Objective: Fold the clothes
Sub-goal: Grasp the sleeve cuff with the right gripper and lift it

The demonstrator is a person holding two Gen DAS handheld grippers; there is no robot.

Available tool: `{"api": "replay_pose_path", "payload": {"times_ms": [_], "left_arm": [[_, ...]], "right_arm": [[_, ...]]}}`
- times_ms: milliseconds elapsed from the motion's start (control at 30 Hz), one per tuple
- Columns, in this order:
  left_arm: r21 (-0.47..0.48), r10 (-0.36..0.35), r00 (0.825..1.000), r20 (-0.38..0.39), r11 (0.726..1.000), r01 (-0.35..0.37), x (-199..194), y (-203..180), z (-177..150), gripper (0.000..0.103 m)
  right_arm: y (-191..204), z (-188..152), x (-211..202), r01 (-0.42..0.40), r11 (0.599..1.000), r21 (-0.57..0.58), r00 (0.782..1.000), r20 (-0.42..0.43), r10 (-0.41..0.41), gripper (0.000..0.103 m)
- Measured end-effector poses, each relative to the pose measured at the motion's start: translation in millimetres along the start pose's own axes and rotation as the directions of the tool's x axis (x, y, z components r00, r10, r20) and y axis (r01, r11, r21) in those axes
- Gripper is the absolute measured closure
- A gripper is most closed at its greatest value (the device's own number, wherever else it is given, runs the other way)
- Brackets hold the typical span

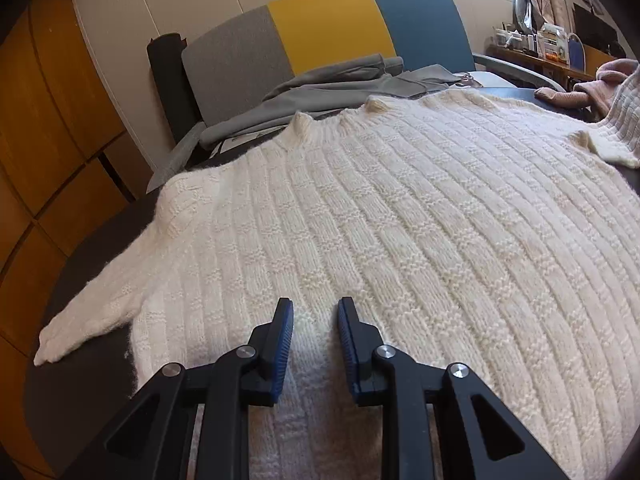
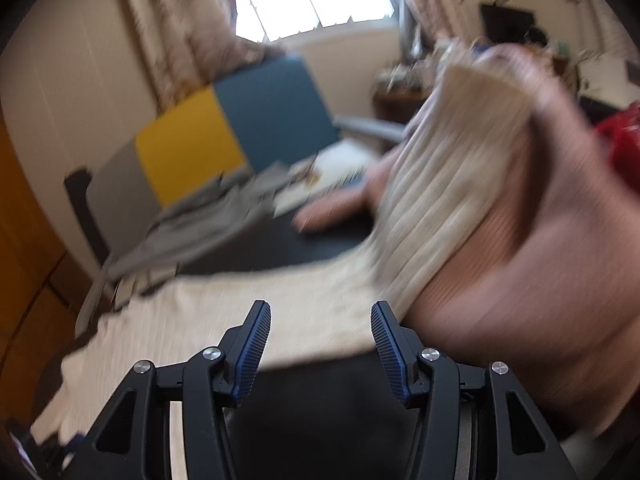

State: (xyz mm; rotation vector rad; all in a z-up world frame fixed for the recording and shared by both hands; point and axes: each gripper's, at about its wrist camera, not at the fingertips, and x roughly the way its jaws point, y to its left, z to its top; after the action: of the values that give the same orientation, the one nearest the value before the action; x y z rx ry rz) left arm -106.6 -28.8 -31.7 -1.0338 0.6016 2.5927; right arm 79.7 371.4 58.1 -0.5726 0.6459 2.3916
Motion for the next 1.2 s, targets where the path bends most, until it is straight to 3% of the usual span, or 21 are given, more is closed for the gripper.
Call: {"api": "replay_pose_path", "payload": {"times_ms": [100, 200, 467, 533, 633, 733, 833, 900, 967, 1200], "left_arm": [[-0.008, -0.006, 1.000, 0.000, 1.000, 0.006, 0, 1, 0, 0.080], [-0.015, -0.012, 1.000, 0.000, 1.000, 0.012, 1, 2, 0, 0.080], [-0.037, -0.030, 1.000, 0.000, 0.999, 0.030, 1, 5, -1, 0.079], [-0.041, -0.033, 0.999, 0.001, 0.999, 0.033, 2, 6, -1, 0.079], [-0.048, -0.037, 0.999, 0.000, 0.998, 0.037, 2, 7, -1, 0.079], [-0.055, -0.043, 0.999, 0.000, 0.998, 0.043, 2, 8, -2, 0.079], [-0.055, -0.042, 0.999, 0.000, 0.998, 0.042, 2, 8, -2, 0.078], [-0.055, -0.041, 0.999, 0.000, 0.998, 0.041, 2, 8, -2, 0.078], [-0.055, -0.041, 0.999, -0.002, 0.998, 0.041, 2, 7, -2, 0.078], [-0.052, -0.039, 0.999, -0.001, 0.998, 0.039, 2, 8, -1, 0.078]], "right_arm": [[-28, 32, -4, 0.085, 0.996, 0.039, 0.996, 0.032, -0.086, 0.048], [-47, 46, 2, 0.150, 0.986, 0.074, 0.988, 0.013, -0.152, 0.048], [-54, 68, 0, 0.228, 0.962, 0.150, 0.970, 0.057, -0.238, 0.048], [-51, 73, -11, 0.257, 0.952, 0.166, 0.954, 0.112, -0.277, 0.047], [-46, 88, -15, 0.320, 0.941, 0.112, 0.927, 0.167, -0.335, 0.032], [-47, 105, 7, 0.350, 0.937, 0.009, 0.932, 0.100, -0.349, 0.028], [-48, 109, 27, 0.396, 0.911, -0.113, 0.918, 0.040, -0.394, 0.041], [-47, 109, 29, 0.386, 0.911, -0.148, 0.922, 0.040, -0.384, 0.067], [-44, 106, 27, 0.355, 0.920, -0.166, 0.935, 0.051, -0.352, 0.082], [-27, 88, -8, 0.209, 0.966, -0.153, 0.976, 0.087, -0.198, 0.093]]}}
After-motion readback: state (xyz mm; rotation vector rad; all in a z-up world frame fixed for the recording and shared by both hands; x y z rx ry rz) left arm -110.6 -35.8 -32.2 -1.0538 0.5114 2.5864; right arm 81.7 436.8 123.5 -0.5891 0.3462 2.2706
